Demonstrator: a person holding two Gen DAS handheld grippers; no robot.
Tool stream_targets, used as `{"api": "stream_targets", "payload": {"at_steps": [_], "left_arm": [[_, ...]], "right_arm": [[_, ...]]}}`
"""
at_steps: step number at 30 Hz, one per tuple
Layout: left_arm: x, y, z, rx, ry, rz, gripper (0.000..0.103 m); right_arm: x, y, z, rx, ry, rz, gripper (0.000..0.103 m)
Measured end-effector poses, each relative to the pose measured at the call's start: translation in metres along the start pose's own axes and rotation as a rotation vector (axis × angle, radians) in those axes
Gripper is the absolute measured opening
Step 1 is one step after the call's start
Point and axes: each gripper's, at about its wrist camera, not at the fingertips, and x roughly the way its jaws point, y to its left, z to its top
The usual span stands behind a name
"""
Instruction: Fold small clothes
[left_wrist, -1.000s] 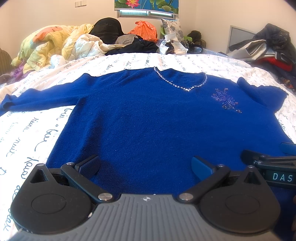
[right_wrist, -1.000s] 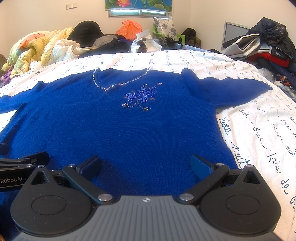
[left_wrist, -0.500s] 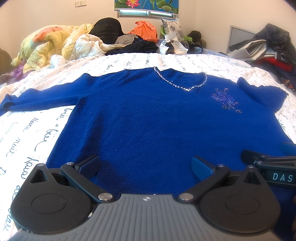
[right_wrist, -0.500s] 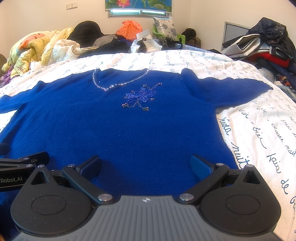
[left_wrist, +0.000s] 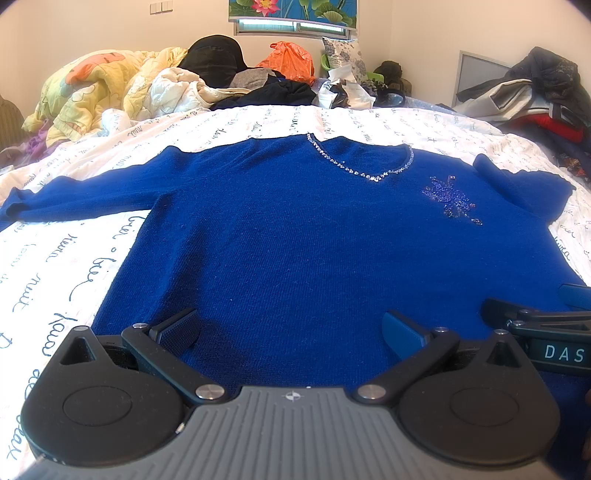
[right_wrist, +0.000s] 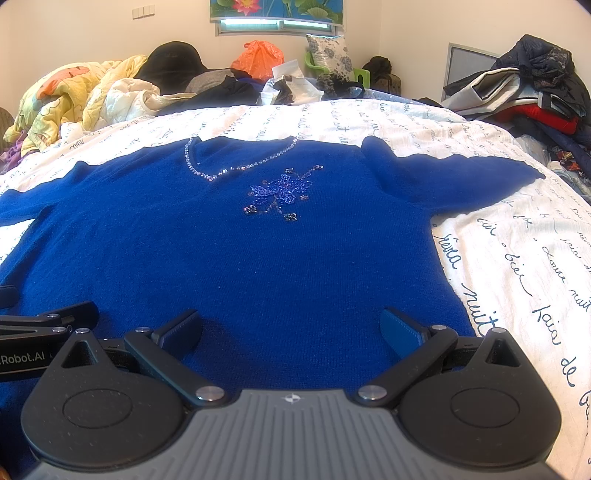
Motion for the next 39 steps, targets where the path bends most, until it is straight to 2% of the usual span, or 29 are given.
{"api": "stream_targets", "payload": {"at_steps": [27,30,32,35,37,39], "left_arm": [[0.000,0.000,0.000,0.000,0.000,0.000,0.103],[0.000,0.001,0.000,0.000,0.000,-0.001,0.103],[0.000,0.000,0.000,0.000,0.000,-0.002,0.103],[0.000,0.000,0.000,0.000,0.000,-0.002,0.103],[0.000,0.000,0.000,0.000,0.000,-0.002,0.103],[-0.001,0.000,0.000,0.000,0.000,-0.003,0.103]], "right_arm": [[0.000,0.002,0.000,-0.001,0.001,0.001,0.103],[-0.004,-0.006,0.004,-0.027,0.026,0.064,0.103],[-0.016,-0.023,0.013,0.015,0.017,0.115,0.103],[-0.036,-0.072,0.039,0.120,-0.119,0.146,0.103],[-0.037,-0.123,0.062,0.200,-0.208,0.148,0.103],[-0.019,-0.184,0.086,0.314,-0.243,0.175,0.103]]}}
